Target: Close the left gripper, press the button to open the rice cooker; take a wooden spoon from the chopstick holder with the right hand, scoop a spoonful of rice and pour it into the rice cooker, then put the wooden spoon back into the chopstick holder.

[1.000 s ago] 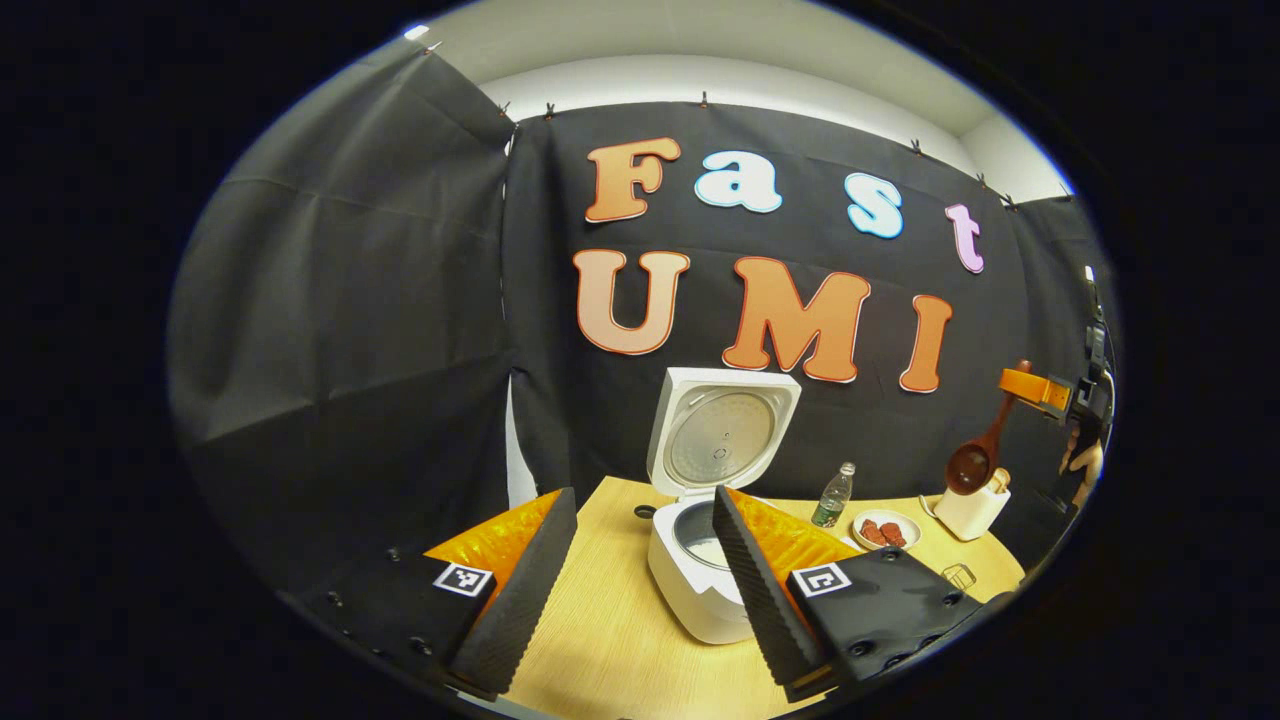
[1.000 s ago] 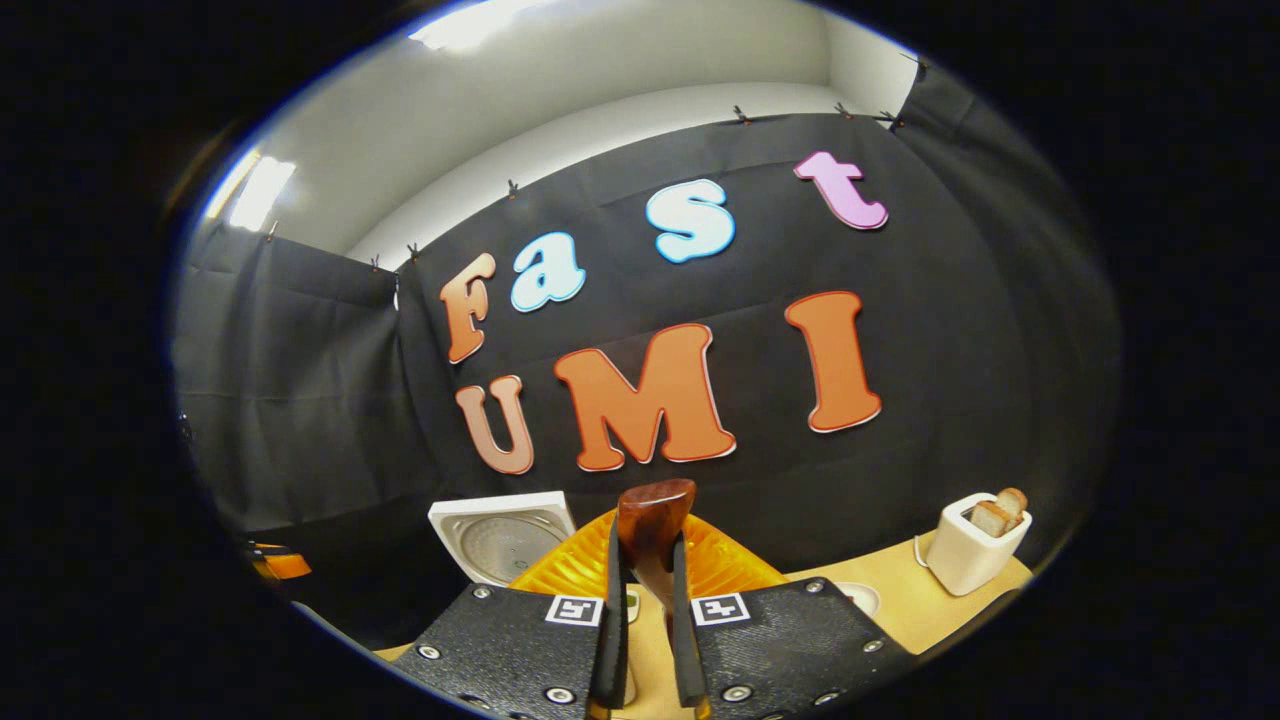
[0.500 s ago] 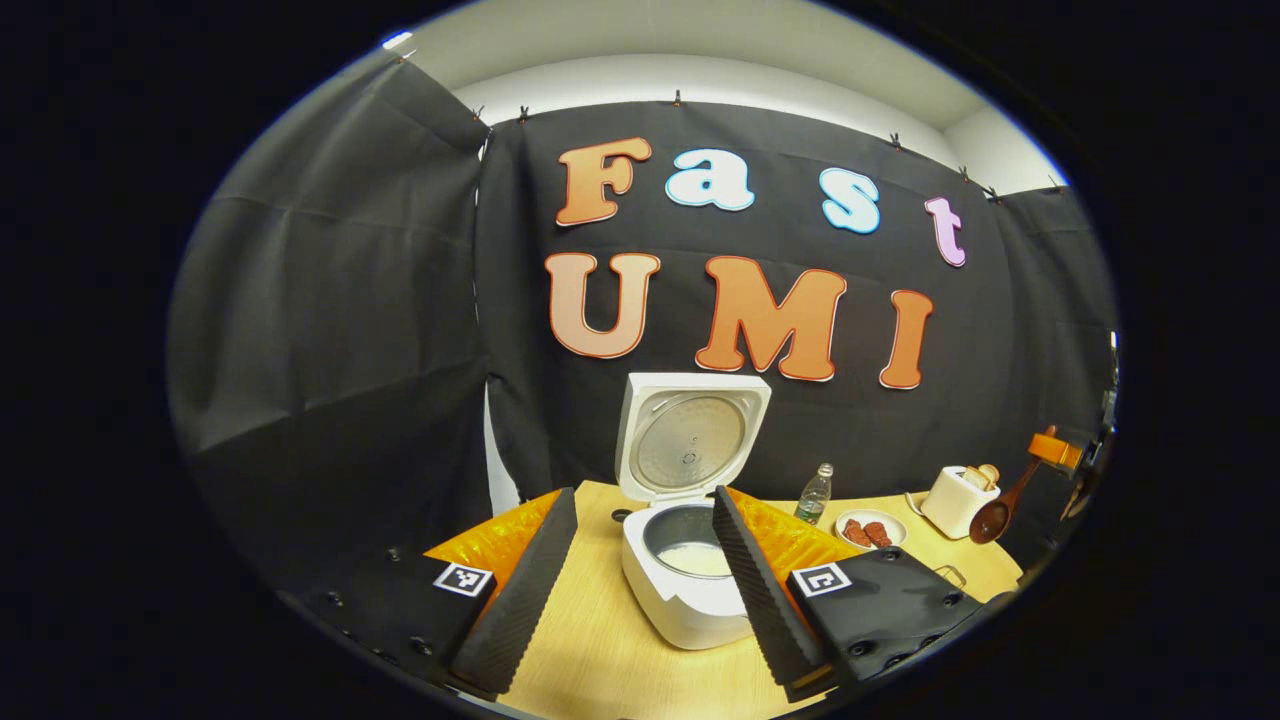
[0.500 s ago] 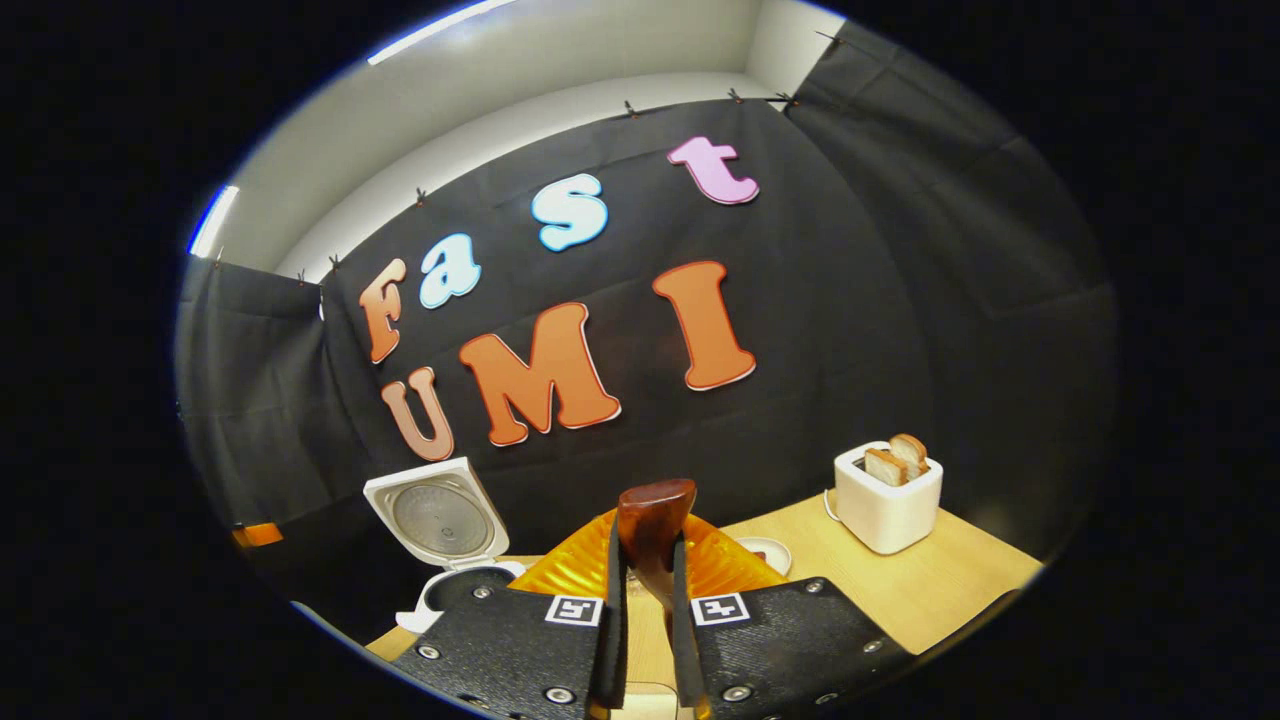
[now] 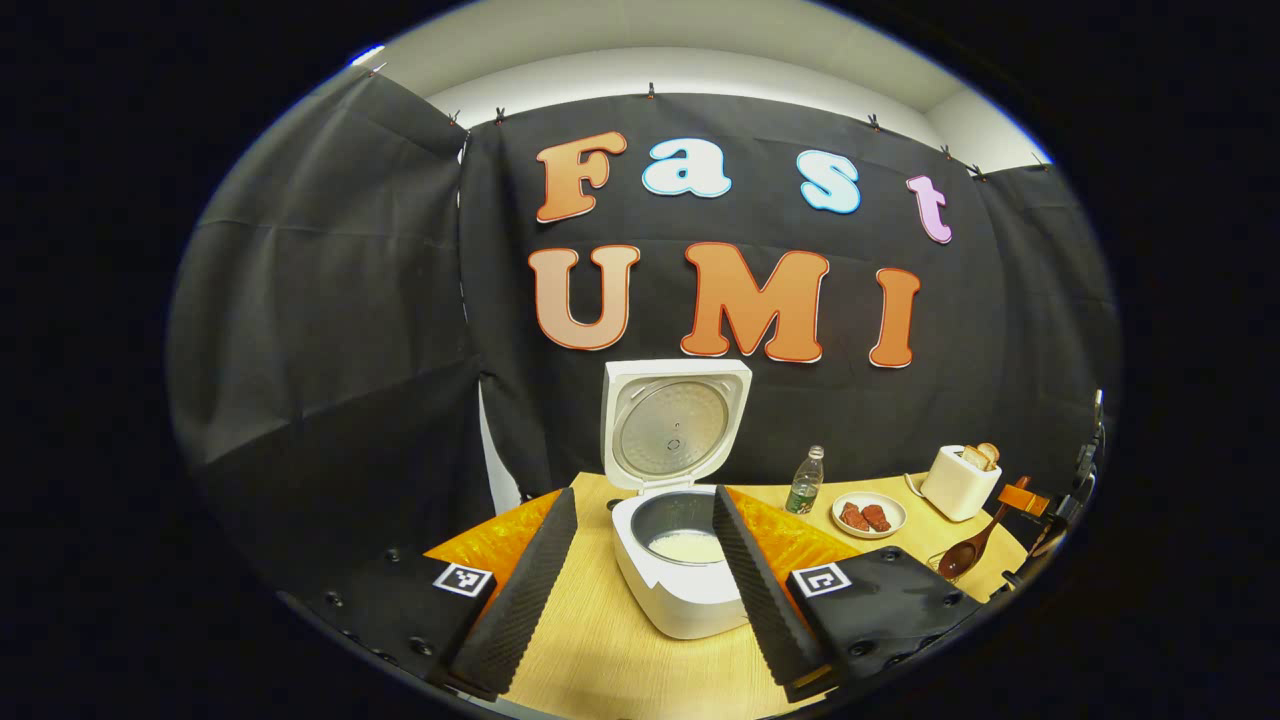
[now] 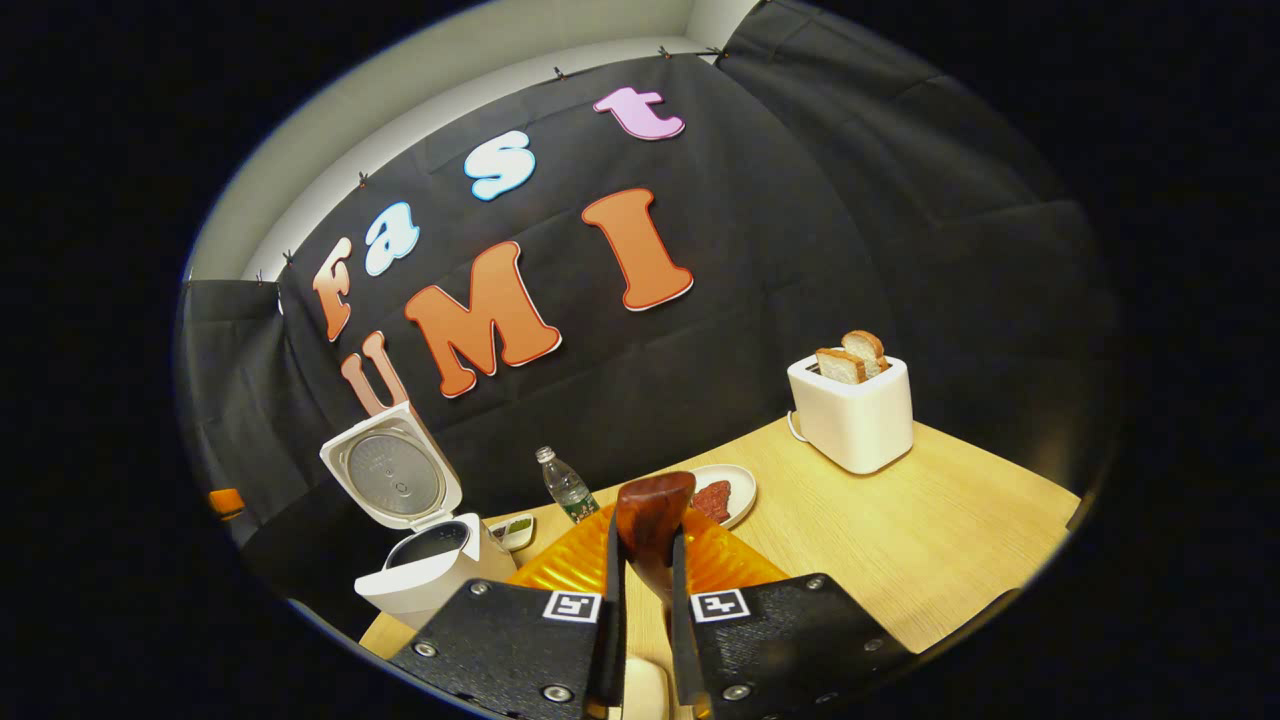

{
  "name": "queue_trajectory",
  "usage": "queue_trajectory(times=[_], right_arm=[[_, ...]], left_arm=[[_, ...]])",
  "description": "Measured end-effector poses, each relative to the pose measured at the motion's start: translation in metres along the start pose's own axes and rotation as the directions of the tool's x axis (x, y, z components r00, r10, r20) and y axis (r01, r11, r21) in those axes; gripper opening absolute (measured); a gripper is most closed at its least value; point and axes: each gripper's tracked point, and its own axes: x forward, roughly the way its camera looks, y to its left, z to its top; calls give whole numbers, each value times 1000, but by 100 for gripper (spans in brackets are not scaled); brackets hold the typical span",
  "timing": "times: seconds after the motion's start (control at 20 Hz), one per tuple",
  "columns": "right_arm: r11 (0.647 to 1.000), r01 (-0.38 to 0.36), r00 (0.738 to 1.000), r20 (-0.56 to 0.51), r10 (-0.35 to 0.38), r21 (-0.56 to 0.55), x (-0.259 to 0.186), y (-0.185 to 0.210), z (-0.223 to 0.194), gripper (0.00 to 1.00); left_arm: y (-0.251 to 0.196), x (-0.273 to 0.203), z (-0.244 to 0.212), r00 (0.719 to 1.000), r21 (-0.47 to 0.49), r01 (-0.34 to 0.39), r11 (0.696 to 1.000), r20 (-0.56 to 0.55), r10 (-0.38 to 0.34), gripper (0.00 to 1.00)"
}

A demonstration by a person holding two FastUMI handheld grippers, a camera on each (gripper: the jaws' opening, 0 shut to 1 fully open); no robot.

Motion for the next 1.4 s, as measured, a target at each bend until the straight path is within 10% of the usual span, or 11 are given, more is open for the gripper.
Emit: queue_trajectory(times=[0.9, 1.2, 1.4], right_arm=[[981, 129, 988, -103, -114, 148, 12, -71, -48, 27], [980, 201, 975, -99, -200, -4, -19, -79, -21, 95], [972, 193, 976, -78, -205, -135, -41, -62, 5, 95]], left_arm=[[4, -7, 8, 998, 29, -58, 998, 5, 58, 93], [-5, 5, 29, 997, 23, -56, 998, 50, 55, 94], [-23, 31, 55, 998, -18, -6, 1000, 66, 7, 94]])
